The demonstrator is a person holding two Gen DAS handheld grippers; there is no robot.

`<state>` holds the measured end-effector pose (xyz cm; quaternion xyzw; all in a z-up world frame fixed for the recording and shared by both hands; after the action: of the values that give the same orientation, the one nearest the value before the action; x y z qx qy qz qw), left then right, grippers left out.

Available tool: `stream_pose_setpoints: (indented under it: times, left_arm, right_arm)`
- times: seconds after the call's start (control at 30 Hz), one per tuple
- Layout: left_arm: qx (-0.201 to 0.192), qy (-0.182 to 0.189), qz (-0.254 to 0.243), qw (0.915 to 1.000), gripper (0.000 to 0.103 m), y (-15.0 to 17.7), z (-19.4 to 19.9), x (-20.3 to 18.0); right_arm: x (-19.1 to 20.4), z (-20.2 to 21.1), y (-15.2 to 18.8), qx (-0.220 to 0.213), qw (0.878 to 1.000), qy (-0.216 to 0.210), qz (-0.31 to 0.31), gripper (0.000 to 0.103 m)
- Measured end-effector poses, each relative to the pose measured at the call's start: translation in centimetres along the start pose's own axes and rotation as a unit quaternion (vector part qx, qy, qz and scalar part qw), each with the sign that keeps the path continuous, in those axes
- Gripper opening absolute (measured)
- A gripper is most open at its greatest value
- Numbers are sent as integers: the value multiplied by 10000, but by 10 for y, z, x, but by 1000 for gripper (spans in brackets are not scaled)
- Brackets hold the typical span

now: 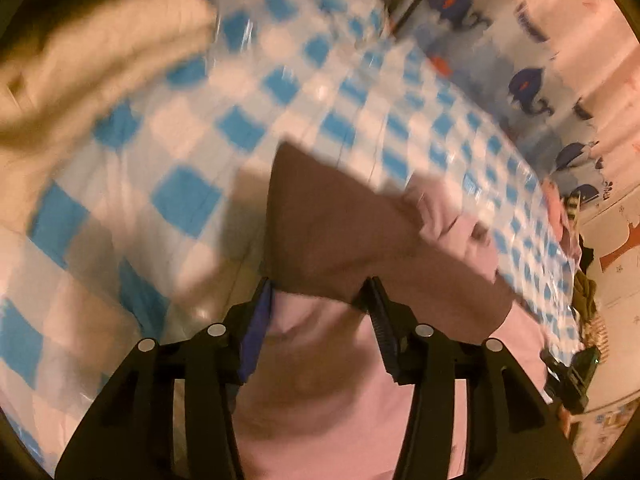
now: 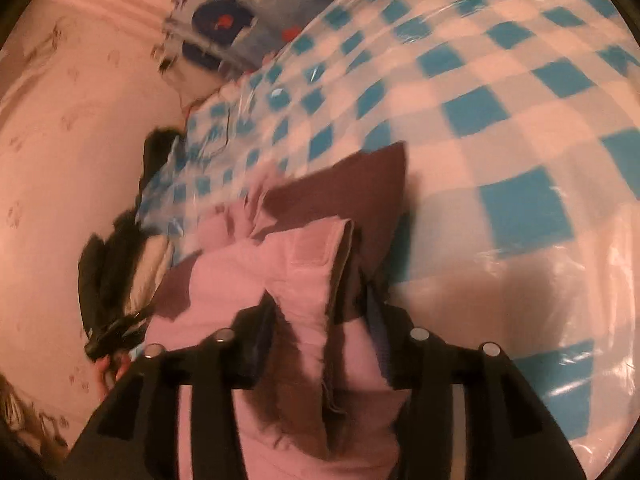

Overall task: Fold large clothes
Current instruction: 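Lay the held hem down on the jacket and open both grippers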

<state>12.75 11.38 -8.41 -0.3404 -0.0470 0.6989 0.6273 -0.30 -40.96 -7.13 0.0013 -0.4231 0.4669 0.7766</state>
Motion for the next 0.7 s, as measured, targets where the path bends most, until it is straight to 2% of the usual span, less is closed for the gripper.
stream_pose_setpoints:
  times: [0.03,0.07,0.1,0.13,0.17,0.23,0.27,0.3,0.37,0.4,0.43,0.5,0.57,0.63,0.7]
  left_arm:
    - [-220,119,-146,9996,47,-3,9,-7]
    - [-384,402,-317,9980,49,-3,17,-17]
    - [-437,562,-420,9966,50,-2,20,-23]
    - [-430,656,-615,9950,51,2,17,-32]
    - [-312,642,-748,9946,52,6,9,-37]
    - [89,601,-960,9935,52,19,-18,-44]
    - [225,424,-1048,9933,53,26,-32,-43]
    - [414,259,-1144,9922,53,33,-48,-41]
    - [496,74,-1258,9908,54,42,-63,-38]
    - [506,83,-1299,9902,54,44,-65,-38]
    - [540,99,-1327,9896,54,44,-62,-41]
    - [691,93,-1233,9899,54,41,-49,-41]
    - [836,194,-1190,9892,54,39,-19,-39]
    - [898,267,-1330,9867,55,47,18,-28]
    - [996,386,-1393,9845,60,61,51,-10]
  right_arm:
    - [2,9,-2,-241,9995,183,79,48]
    - [6,17,-4,-468,9982,324,189,48]
    - [21,33,-8,-931,9933,495,480,48]
    - [38,44,-11,-1265,9865,657,811,55]
    - [52,51,-13,-1489,9810,711,1015,60]
    - [76,50,-13,-1611,9786,426,1207,63]
    - [92,34,-6,-1304,9813,174,1407,63]
    - [95,17,-1,-986,9832,239,1516,63]
    - [72,-40,17,111,9859,804,1462,60]
    - [53,-61,24,387,9838,1071,1387,45]
    - [37,-71,26,466,9833,1185,1304,38]
    - [31,-57,17,365,9937,835,655,37]
    - [43,-23,13,140,9966,630,515,45]
    - [64,22,23,102,9948,407,924,70]
    - [74,65,48,213,9927,198,1173,82]
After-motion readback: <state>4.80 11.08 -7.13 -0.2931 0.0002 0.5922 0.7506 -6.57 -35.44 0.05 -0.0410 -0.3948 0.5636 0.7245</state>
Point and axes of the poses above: each gripper's, at about its wrist camera, not at the fingertips, and z roughly against the way its jaws point, x to its left, y to its underside, the point moved 8 cm from there along -z, roughly the way its jaws point, and after that the axes turned 1 degree about -z, right-handed, at the moved point
